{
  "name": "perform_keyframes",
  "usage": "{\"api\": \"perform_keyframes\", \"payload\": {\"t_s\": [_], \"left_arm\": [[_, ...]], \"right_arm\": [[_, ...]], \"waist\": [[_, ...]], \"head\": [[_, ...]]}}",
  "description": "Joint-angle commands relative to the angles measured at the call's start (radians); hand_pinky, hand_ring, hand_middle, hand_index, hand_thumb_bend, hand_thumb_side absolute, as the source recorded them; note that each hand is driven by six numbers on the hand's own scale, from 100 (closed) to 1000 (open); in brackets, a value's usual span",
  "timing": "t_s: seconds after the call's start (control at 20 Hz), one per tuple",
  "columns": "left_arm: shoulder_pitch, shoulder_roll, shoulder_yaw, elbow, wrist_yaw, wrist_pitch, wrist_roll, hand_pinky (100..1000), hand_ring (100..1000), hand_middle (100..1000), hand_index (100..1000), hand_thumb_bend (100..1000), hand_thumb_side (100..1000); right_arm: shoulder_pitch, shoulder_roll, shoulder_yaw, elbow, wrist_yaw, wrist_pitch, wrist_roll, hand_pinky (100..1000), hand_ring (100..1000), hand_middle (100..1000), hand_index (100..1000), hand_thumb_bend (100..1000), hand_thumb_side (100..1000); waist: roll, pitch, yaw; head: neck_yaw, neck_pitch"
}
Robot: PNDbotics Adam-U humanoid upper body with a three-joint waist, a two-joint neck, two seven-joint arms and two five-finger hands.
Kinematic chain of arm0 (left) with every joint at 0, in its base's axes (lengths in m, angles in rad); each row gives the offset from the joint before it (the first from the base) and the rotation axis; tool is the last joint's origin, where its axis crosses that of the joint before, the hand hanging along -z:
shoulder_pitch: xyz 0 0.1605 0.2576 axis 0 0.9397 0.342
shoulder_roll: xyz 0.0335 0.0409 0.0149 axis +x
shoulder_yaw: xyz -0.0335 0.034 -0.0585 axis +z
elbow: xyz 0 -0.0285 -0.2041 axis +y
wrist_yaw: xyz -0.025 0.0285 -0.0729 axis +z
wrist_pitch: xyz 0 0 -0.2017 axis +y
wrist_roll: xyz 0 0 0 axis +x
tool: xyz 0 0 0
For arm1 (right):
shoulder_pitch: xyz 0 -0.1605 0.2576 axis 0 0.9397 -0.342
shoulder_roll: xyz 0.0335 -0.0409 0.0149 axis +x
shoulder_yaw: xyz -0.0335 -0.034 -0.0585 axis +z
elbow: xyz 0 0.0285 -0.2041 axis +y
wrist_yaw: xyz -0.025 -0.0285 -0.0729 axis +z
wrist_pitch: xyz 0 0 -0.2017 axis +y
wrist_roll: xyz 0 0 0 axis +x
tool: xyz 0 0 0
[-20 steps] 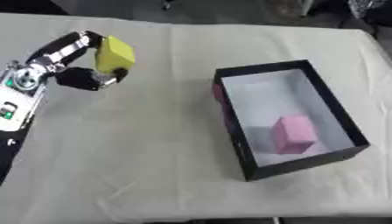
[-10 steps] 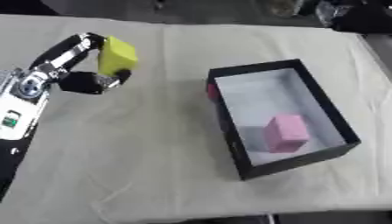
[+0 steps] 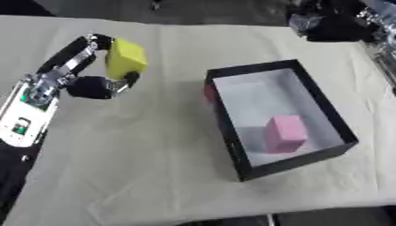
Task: Pick up the objects with one hand, pass them to the other hand, and then place them into the box on the other side of the table.
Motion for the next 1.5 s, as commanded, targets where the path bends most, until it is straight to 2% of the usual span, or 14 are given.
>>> {"api": "perform_keyframes", "payload": {"t_s": [0.05, 0.85, 1.2, 1.5], "left_arm": [[-0.025, -0.008, -0.003, -0.008, -0.014, -0.018, 0.007, 913, 705, 553, 485, 100, 468], [-0.048, -0.063, -0.024, -0.012, -0.085, -0.089, 0.030, 897, 706, 554, 480, 100, 475], [-0.053, -0.090, -0.016, 0.004, -0.112, -0.099, 0.038, 894, 703, 553, 479, 100, 481], [-0.060, -0.109, -0.010, 0.018, -0.157, -0.123, 0.062, 886, 704, 554, 480, 100, 462]], "right_arm": [[-0.026, -0.011, 0.007, 0.003, 0.028, -0.003, 0.026, 805, 935, 927, 945, 100, 218], [-0.091, 0.040, 0.081, 0.034, 0.119, -0.021, 0.122, 814, 934, 928, 948, 100, 231], [-0.115, 0.054, 0.100, 0.010, 0.134, -0.026, 0.167, 818, 936, 932, 954, 125, 246], [-0.135, 0.061, 0.117, -0.010, 0.144, -0.033, 0.242, 823, 937, 932, 965, 169, 263]], "waist": [[-0.011, -0.017, 0.003], [-0.014, -0.007, 0.012], [-0.018, -0.004, 0.011], [-0.021, -0.001, 0.014]], "head": [[-0.011, -0.002], [-0.033, -0.002], [-0.032, -0.002], [-0.040, -0.002]]}}
